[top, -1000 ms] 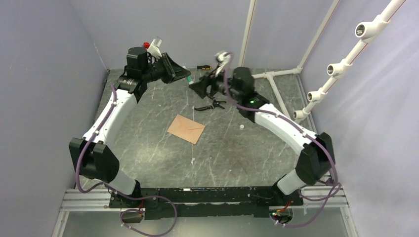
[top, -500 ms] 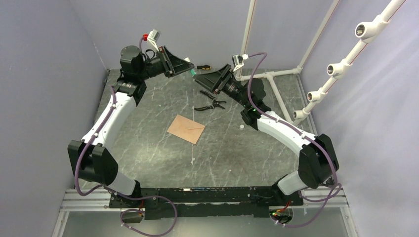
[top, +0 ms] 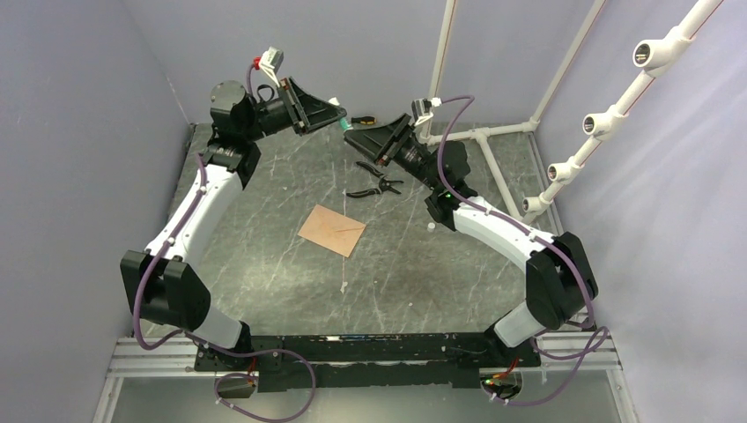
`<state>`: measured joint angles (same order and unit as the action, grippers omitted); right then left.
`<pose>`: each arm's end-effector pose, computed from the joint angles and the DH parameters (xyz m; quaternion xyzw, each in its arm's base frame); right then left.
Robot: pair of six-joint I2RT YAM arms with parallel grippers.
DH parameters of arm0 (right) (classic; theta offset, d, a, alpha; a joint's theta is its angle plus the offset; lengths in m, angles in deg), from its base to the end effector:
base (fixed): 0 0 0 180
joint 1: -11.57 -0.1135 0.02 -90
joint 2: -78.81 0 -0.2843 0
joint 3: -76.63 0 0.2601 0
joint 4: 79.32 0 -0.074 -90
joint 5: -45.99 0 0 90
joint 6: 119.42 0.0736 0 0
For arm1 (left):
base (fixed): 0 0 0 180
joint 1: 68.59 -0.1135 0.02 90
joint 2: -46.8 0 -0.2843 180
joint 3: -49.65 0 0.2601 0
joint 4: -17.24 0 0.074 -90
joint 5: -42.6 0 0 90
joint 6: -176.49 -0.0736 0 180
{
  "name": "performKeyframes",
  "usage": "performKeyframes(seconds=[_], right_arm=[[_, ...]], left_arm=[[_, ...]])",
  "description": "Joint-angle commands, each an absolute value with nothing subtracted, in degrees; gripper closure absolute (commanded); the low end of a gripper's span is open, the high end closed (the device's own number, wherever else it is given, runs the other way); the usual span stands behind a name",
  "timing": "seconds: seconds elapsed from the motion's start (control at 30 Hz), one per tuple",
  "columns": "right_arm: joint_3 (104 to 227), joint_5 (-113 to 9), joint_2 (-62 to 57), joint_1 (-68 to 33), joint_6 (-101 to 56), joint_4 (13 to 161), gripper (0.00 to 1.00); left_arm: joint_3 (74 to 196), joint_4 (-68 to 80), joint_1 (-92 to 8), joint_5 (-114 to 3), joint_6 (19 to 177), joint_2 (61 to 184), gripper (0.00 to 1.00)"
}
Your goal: Place the letter into the envelope and seal it
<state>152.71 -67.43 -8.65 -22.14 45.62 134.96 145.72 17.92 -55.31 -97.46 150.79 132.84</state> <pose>0.3105 0.2423 0.4013 0.0327 0.5660 0.7287 0.3842 0.3526 -0.1412 0.4650 0.0451 0.6621 -0.6475 0.3747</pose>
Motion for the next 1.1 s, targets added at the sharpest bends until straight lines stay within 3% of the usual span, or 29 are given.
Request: performKeyframes(seconds=[0.0,0.07,0.17,0.37,0.53,0.8,0.93,1.07], right_arm=[[154.3,-66.4,-8.2,-22.0,44.2,136.7,0.51],[154.1,-65.9,-7.7,-22.1,43.3,135.6,0.45],[154.1,-65.7,-7.5,-22.0,42.8,136.2,0.47],[155.2,-67.5,-8.3,-22.0,41.2,137.4,0.80],[157.6,-68.6,-7.3,-22.0,30.5,133.4,0.85],[166.3,-67.7,-5.7,-23.8,-14.9,111.5,0.90],[169.6,-55.9,-5.5,-28.3,-41.7,101.1,0.93],[168.5,-37.7,-6.9,-33.2,-60.7,103.0,0.96]], left_arm=[[146.7,19.4,-54.9,-99.0,151.4,129.8,0.98],[146.8,18.2,-54.9,-98.3,150.4,129.5,0.98],[146.3,18.7,-54.9,-98.3,151.0,129.3,0.97],[145.8,19.4,-54.9,-98.0,151.9,129.1,0.97],[145.2,18.3,-54.9,-97.8,151.2,128.4,0.98],[145.5,10.5,-54.8,-96.5,144.9,128.0,0.98],[147.4,4.9,-54.8,-95.9,140.3,128.7,0.98],[149.9,-2.7,-54.8,-94.0,134.8,129.3,0.98]])
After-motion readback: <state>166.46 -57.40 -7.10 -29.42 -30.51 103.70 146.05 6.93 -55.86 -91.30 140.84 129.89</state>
